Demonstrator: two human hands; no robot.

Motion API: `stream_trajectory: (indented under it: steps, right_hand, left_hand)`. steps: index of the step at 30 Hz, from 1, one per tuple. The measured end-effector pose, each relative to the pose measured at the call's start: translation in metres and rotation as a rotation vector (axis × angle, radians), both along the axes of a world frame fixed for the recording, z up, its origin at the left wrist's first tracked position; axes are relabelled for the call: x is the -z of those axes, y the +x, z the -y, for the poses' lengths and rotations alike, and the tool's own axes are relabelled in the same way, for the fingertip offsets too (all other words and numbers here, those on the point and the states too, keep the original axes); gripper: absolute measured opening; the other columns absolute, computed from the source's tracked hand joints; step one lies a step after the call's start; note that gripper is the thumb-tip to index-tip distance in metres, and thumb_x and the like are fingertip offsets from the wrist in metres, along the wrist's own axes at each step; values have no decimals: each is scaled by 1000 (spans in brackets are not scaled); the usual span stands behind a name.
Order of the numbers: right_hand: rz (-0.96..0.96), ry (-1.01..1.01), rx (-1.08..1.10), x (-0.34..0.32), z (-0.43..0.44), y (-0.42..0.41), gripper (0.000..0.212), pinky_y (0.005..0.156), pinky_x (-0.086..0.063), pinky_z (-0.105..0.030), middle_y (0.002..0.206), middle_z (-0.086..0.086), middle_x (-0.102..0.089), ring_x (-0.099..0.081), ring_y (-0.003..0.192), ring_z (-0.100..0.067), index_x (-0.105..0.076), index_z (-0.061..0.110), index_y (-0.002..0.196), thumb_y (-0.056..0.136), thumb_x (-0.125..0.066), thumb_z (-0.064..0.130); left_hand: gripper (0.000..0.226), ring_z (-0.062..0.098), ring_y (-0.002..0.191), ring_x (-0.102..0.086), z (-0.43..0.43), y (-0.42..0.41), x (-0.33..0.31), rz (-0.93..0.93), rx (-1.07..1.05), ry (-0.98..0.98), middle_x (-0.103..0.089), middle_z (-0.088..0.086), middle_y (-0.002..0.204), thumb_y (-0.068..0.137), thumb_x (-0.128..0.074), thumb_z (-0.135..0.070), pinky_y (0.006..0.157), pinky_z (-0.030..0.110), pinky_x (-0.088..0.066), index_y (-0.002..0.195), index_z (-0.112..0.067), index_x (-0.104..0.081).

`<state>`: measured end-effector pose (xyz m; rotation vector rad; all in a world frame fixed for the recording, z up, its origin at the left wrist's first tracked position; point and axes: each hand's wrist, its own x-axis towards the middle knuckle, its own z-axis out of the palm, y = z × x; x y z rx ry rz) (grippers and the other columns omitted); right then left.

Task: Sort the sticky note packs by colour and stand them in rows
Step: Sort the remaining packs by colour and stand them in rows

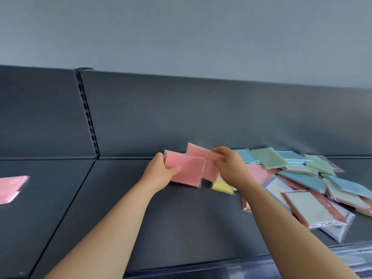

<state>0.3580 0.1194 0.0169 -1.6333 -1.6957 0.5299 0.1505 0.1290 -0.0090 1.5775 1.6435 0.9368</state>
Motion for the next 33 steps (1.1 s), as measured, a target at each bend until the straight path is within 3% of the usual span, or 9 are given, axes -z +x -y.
stream_trajectory:
  steps: [2, 4, 7, 10, 14, 19, 24, 28, 33]
  right_hand:
    - [-48, 13, -44, -1, 1, -8, 36, 71, -40, -14, 113, 5, -63, -56, 98, -11, -60, 16, 121, 92, -41, 4]
    - [-88, 20, -98, -3, 2, -18, 37, 64, -39, -3, 107, 6, -63, -57, 86, -7, -62, 16, 119, 92, -39, 1]
    - [-139, 17, -191, -6, 5, -36, 39, 57, -39, -3, 98, 6, -63, -53, 68, 3, -63, 17, 114, 91, -38, -3]
    - [-178, 14, -259, -4, 6, -57, 38, 61, -40, -4, 95, 9, -63, -55, 74, -3, -64, 19, 110, 91, -40, -4]
    - [-226, -14, -362, -2, 10, -92, 35, 70, -42, -4, 96, 13, -63, -56, 81, 0, -63, 21, 107, 93, -42, -2]
    - [-248, -36, -456, -2, 17, -140, 27, 72, -44, -9, 93, 19, -64, -57, 80, 4, -65, 28, 101, 95, -48, 8]
    - [-285, -70, -527, -5, 23, -195, 11, 81, -51, -24, 96, 12, -71, -65, 88, -8, -70, 27, 99, 89, -65, 28]
    - [-327, -136, -532, -5, 28, -246, 16, 80, -55, -32, 93, 4, -72, -67, 86, -15, -69, 22, 95, 82, -72, 14]
    - [-502, -231, -476, -4, 37, -312, 13, 75, -55, -35, 93, -10, -72, -66, 81, -19, -67, 9, 93, 82, -69, 3]
  left_hand:
    - [34, 15, 97, -58, 6, -8, -2, 28, -25, 30, -60, -5, 108, 86, -69, -28, 76, 29, -46, 109, -13, -50]
    - [34, 12, 96, -57, 13, -18, -3, 59, -55, 61, -59, -8, 107, 86, -70, -26, 68, 22, -43, 110, -13, -49]
    - [43, 11, 96, -57, 23, -35, -4, 106, -119, 84, -59, -6, 110, 84, -73, -23, 66, 21, -42, 113, -15, -42]
    - [62, 13, 104, -59, 36, -56, -6, 154, -145, 82, -62, -4, 117, 82, -75, -21, 76, 24, -44, 130, -17, -36]
    - [35, 13, 98, -64, 54, -87, -7, 113, -151, 79, -67, -5, 108, 82, -74, -16, 83, 30, -52, 112, -20, -56]
    - [30, 13, 93, -63, 74, -133, -9, 98, -222, 92, -65, -4, 103, 82, -72, -17, 76, 28, -51, 107, -19, -55]
    - [29, 12, 95, -61, 90, -188, -15, 101, -279, 100, -64, -6, 104, 84, -70, -16, 74, 26, -49, 105, -23, -52]
    - [41, 12, 96, -63, 103, -239, -22, 134, -320, 108, -66, -5, 103, 80, -75, -15, 84, 33, -53, 112, -25, -53]
    - [45, 13, 91, -65, 108, -302, -34, 188, -327, 111, -64, -3, 104, 81, -75, -11, 73, 38, -60, 120, -22, -54]
